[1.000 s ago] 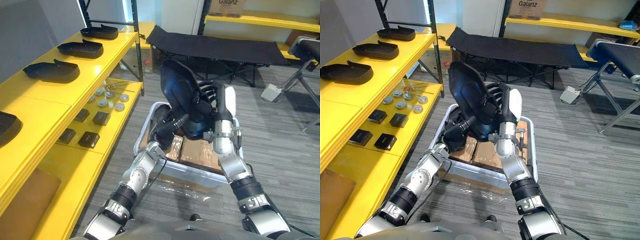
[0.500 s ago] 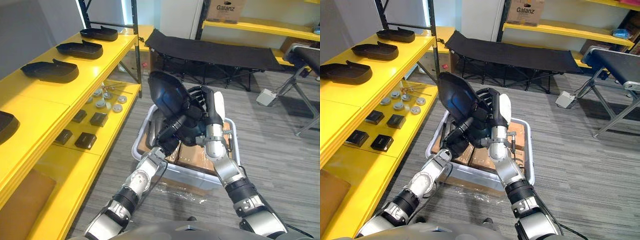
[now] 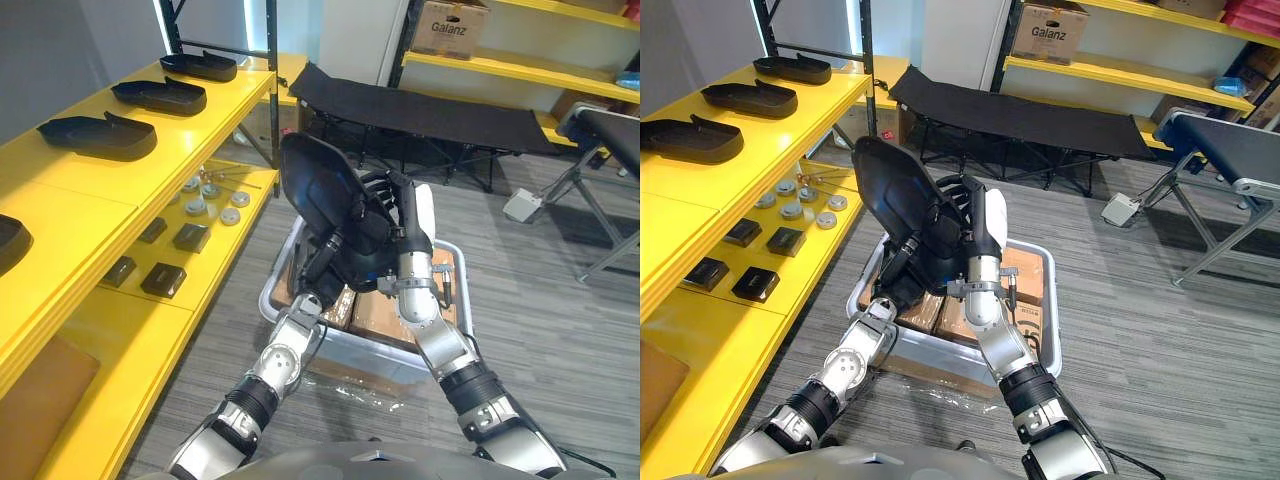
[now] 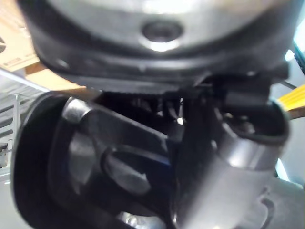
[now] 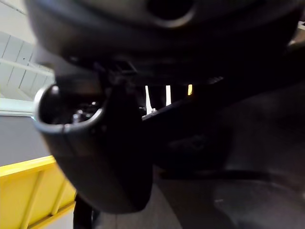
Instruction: Walk over and take three plastic housings, then place them on the shelf
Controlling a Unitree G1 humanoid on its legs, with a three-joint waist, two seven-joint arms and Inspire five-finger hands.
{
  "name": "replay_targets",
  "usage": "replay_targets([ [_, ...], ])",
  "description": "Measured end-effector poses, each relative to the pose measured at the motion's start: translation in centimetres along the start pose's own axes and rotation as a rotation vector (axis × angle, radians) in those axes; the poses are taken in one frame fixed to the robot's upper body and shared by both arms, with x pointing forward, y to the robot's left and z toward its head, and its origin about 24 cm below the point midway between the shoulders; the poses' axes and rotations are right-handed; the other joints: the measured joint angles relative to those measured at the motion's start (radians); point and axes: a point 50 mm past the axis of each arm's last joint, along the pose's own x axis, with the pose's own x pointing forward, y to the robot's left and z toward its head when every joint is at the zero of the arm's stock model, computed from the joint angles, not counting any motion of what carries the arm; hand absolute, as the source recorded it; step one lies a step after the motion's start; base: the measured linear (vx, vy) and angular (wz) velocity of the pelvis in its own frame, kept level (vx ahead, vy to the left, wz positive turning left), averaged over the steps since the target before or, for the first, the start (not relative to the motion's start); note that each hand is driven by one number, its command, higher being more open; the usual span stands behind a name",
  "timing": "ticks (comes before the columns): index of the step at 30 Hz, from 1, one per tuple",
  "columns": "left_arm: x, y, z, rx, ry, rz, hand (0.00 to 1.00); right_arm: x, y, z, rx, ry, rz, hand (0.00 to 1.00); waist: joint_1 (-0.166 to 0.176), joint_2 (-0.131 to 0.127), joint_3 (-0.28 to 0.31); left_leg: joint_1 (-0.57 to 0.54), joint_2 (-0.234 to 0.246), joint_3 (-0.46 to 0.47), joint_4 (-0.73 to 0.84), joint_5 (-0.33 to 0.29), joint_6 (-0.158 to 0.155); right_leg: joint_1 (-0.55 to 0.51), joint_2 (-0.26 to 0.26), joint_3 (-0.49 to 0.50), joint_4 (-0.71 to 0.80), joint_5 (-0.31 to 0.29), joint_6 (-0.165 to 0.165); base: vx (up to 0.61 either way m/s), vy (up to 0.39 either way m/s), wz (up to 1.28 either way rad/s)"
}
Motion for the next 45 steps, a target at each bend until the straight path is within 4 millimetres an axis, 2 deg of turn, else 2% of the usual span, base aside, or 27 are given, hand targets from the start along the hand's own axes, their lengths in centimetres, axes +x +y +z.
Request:
replay_targets([
  [3,0.0,0.0,-0.1,0.001,0.001,-0.005,0.00,-0.2,-0.1,0.0,0.006,-0.001,-0.004,0.00,-0.001,0.000,0.000,0.000,0.001,0.000,0.000,-0.001,-0.001,0.000,0.000,0.000,0.000,-0.001,-0.001,0.00,0.000,0.00],
  [4,-0.1,0.0,-0.1,0.004,-0.002,-0.006,0.00,-0.3,-0.1,0.0,0.007,0.000,-0.005,1.00,-0.002,-0.001,0.000,0.000,0.001,0.000,0.000,-0.001,-0.001,0.000,0.000,0.000,0.000,-0.001,-0.001,0.00,0.000,0.00],
  [8,-0.1,0.0,0.1,0.022,-0.031,-0.009,0.00,-0.4,0.0,0.1,0.015,-0.004,-0.003,1.00,-0.002,-0.002,0.001,0.001,0.001,0.000,0.000,-0.001,-0.001,0.000,0.000,0.000,0.001,-0.001,-0.001,0.00,0.000,0.00],
  [12,-0.1,-0.4,0.7,0.129,-0.085,-0.016,0.00,-1.2,0.1,-0.4,0.037,0.021,-0.001,1.00,0.003,-0.008,0.001,0.001,0.001,0.000,0.000,-0.001,-0.001,0.000,0.000,0.000,0.002,-0.001,-0.001,0.00,0.000,0.00],
  [16,-0.2,-1.3,1.8,0.285,-0.150,0.030,0.00,-1.6,0.5,-0.7,0.098,0.076,-0.002,1.00,0.001,-0.010,0.002,0.006,0.001,0.002,0.000,-0.001,-0.002,0.004,0.002,0.000,0.002,-0.002,-0.001,0.00,0.000,0.00],
  [20,-0.6,-3.4,3.7,0.474,-0.254,0.014,0.00,-2.4,0.8,-1.8,0.091,0.156,0.057,1.00,0.001,-0.008,0.003,0.014,-0.005,0.004,0.000,-0.008,-0.010,0.007,0.005,0.000,0.006,-0.009,-0.012,0.00,0.000,0.00],
  [22,-0.8,-4.5,5.1,0.602,-0.335,0.026,0.00,-2.5,1.0,-2.1,0.091,0.188,0.105,1.00,0.000,-0.001,0.003,0.014,-0.006,0.004,0.000,-0.010,-0.012,-0.002,0.004,0.000,0.014,-0.012,-0.014,0.00,0.000,0.00],
  [24,-0.9,-4.6,6.0,0.694,-0.394,0.075,0.00,-2.6,1.1,-2.3,0.112,0.218,0.135,1.00,-0.001,0.008,0.001,0.014,-0.007,0.004,0.000,-0.010,-0.012,-0.005,0.003,0.000,0.021,-0.016,-0.016,0.00,0.000,0.00],
  [26,-1.5,-3.9,6.9,0.761,-0.445,0.158,0.00,-2.5,1.1,-2.2,0.149,0.232,0.157,1.00,-0.004,0.019,0.001,0.014,-0.006,0.004,0.000,-0.010,-0.013,-0.005,0.003,-0.001,0.020,-0.016,-0.015,0.00,0.000,0.00],
  [29,-3.5,-1.2,8.4,0.852,-0.535,0.380,0.00,-2.1,0.4,-0.7,0.280,0.196,0.181,1.00,-0.014,0.037,0.002,0.014,-0.006,0.004,0.000,-0.011,-0.014,-0.005,0.004,-0.001,0.017,-0.017,-0.015,0.00,0.000,0.00],
  [31,-5.5,1.0,9.5,0.904,-0.595,0.559,0.00,-1.9,-0.5,0.9,0.444,0.135,0.200,1.00,-0.016,0.041,0.003,0.012,-0.003,0.004,0.000,-0.012,-0.016,-0.004,0.007,-0.003,0.011,-0.016,-0.017,0.00,0.000,0.00],
  [34,-7.5,2.6,10.6,0.939,-0.666,0.730,0.00,-1.9,-1.3,2.2,0.673,0.069,0.247,1.00,-0.006,0.040,0.002,0.010,0.000,0.003,0.000,-0.013,-0.017,-0.001,0.012,-0.007,0.004,-0.017,-0.018,0.00,0.000,0.00],
  [36,-8.1,2.9,11.0,0.991,-0.698,0.789,0.00,-2.3,-1.6,2.3,0.825,0.048,0.291,1.00,0.005,0.041,0.002,0.009,0.001,0.001,0.000,-0.011,-0.014,0.000,0.012,-0.010,0.004,-0.018,-0.019,0.00,0.000,0.04],
  [39,-8.7,3.1,11.6,1.012,-0.732,0.837,0.00,-3.3,-1.6,2.1,1.049,0.028,0.386,1.00,0.004,0.041,0.002,0.007,0.001,-0.003,0.000,-0.011,-0.014,0.002,0.012,-0.015,0.004,-0.020,-0.020,0.00,0.000,0.04],
  [42,-8.9,3.3,11.8,1.002,-0.750,0.846,0.00,-4.6,-1.9,1.3,1.114,0.037,0.412,1.00,-0.001,0.045,-0.003,0.001,0.001,-0.003,0.000,-0.012,-0.014,-0.004,0.012,-0.015,0.004,-0.020,-0.020,0.00,0.000,0.00],
  [45,-9.6,3.5,12.0,0.966,-0.786,0.806,0.00,-6.3,-2.8,-0.7,1.089,0.132,0.321,1.00,-0.007,0.055,-0.006,-0.002,0.002,0.002,0.000,-0.014,-0.018,-0.011,0.013,-0.010,0.004,-0.021,-0.020,0.00,0.000,-0.04],
])
